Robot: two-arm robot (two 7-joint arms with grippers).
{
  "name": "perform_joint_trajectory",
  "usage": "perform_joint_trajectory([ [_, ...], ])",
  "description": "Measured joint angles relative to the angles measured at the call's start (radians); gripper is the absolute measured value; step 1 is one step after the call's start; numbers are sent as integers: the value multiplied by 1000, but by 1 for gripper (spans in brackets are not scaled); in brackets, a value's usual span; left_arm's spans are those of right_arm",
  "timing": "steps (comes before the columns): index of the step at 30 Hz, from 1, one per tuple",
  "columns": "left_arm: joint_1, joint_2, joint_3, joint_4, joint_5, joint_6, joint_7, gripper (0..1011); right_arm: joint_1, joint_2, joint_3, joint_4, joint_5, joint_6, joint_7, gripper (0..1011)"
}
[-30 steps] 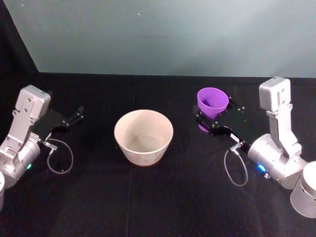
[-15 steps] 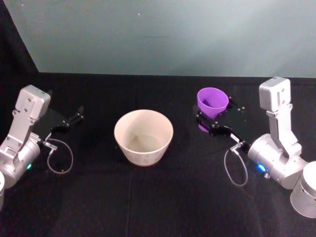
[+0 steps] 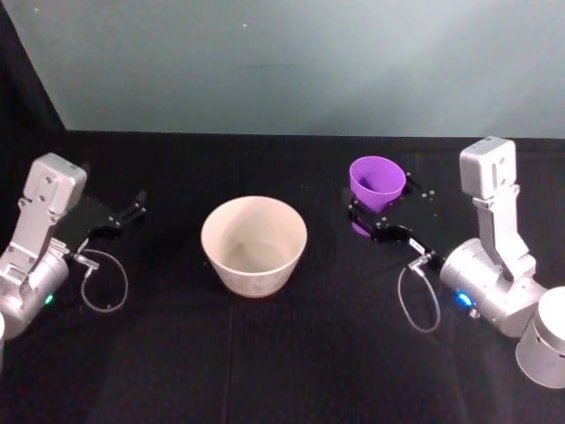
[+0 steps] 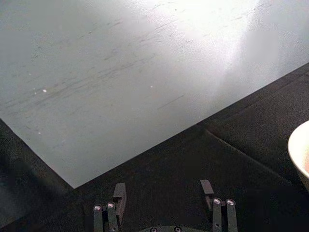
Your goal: Pick up the cup and pour the mung beans from the cup into the bowl.
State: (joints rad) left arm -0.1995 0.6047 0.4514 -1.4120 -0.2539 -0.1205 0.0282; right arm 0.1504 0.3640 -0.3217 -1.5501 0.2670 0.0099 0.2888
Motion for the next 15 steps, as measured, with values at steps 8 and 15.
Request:
perform_joint_trajectory([
  [8,0,0,0,0,0,0,0,1000,0,0,0,0,0,0,0,731],
  [15,0,0,0,0,0,0,0,1000,0,0,0,0,0,0,0,731],
])
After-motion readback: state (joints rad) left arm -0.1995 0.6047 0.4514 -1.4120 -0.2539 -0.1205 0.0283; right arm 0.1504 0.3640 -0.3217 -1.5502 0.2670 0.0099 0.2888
